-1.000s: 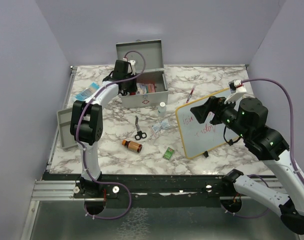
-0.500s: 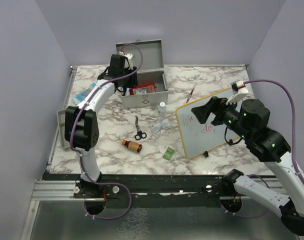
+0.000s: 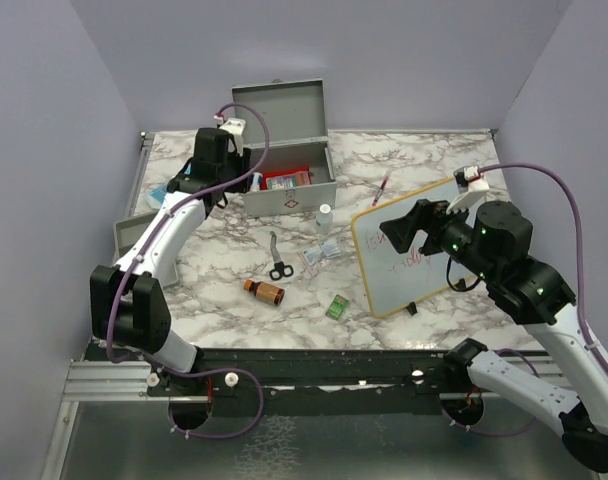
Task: Organize the medicine kit
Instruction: Place the medical item at the medicine box, then pick up the medical item at the center of the board.
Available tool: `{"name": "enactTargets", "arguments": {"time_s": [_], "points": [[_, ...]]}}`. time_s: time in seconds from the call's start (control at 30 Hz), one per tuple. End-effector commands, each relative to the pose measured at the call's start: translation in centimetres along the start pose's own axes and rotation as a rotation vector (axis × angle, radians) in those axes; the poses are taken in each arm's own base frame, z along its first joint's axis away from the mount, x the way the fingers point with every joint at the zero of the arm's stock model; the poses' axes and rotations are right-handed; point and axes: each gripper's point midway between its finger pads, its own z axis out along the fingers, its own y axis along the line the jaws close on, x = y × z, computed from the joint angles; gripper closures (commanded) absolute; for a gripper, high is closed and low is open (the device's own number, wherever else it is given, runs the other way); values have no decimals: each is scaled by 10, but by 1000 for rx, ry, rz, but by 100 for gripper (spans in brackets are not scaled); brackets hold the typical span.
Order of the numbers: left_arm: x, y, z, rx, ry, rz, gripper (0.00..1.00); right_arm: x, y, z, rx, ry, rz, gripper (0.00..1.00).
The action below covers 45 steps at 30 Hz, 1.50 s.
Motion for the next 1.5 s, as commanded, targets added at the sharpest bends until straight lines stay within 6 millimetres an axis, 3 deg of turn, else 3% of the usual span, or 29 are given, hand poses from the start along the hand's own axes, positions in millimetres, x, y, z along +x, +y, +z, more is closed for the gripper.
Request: {"name": "enactTargets", "arguments": {"time_s": [0.0,0.13,0.27,0.5,0.67,0.87,1.13,1.47], "points": [[9,55,-9,-206,-41,71,51,3,9,-1,-53,15,0,3],[8,87,-16,-275,-84,107,51,0,10,-6,-56,7,-6,3],[10,105,-12,-323,-86,270,50,0,7,-8,-44,11,-38,2],[42,145,18,-369,31,487,48,0,2,-15,-19,37,-86,2],[61,178,38,-390,85,479,47,10,-2,-15,4,96,-77,2],[84,203,68,-406,179,495,48,26,-5,-5,24,168,-48,2],[116,228,92,-451,266,533,47,8,1,14,25,125,-41,2],[129,244,110,-505,297,564,47,1,-11,13,81,112,-123,1]]}}
